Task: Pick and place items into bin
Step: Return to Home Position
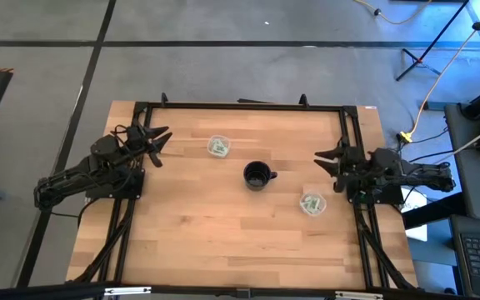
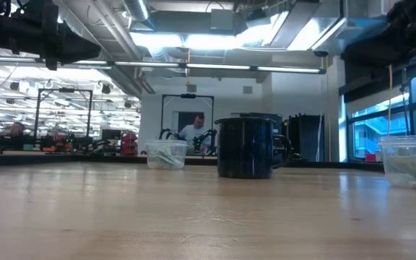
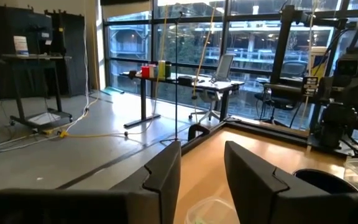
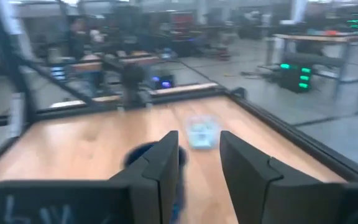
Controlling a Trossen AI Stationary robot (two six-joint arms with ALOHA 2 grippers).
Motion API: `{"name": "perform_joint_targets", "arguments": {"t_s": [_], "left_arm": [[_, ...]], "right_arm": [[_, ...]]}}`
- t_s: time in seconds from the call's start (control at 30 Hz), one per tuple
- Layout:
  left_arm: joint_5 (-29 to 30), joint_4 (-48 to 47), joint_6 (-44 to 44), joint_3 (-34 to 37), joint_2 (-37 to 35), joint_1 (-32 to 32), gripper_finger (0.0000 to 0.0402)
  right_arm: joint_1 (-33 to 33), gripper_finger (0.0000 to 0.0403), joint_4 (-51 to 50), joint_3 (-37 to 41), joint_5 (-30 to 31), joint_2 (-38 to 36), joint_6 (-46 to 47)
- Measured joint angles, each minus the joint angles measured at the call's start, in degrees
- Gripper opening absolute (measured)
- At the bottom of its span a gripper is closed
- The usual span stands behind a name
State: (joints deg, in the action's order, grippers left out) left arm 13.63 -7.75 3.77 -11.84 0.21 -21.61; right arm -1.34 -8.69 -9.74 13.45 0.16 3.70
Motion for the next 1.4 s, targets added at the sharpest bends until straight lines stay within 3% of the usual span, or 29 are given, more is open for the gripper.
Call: {"name": "perform_joint_targets", "arguments": {"t_s": [0.17, 0.4, 1.4], "left_arm": [[0.0, 0.0, 0.0, 0.0, 0.0, 0.0, 0.012], [0.0, 0.0, 0.0, 0.0, 0.0, 0.0, 0.0118], [0.0, 0.0, 0.0, 0.0, 0.0, 0.0, 0.0118]], "right_arm": [[0.0, 0.0122, 2.0, 3.5, 6.0, 0.0, 1.1], [0.0, 0.0122, 12.2, 8.9, 5.9, 0.5, 0.3], [0.0, 0.0122, 12.0, 9.0, 5.8, 0.6, 2.0]]}}
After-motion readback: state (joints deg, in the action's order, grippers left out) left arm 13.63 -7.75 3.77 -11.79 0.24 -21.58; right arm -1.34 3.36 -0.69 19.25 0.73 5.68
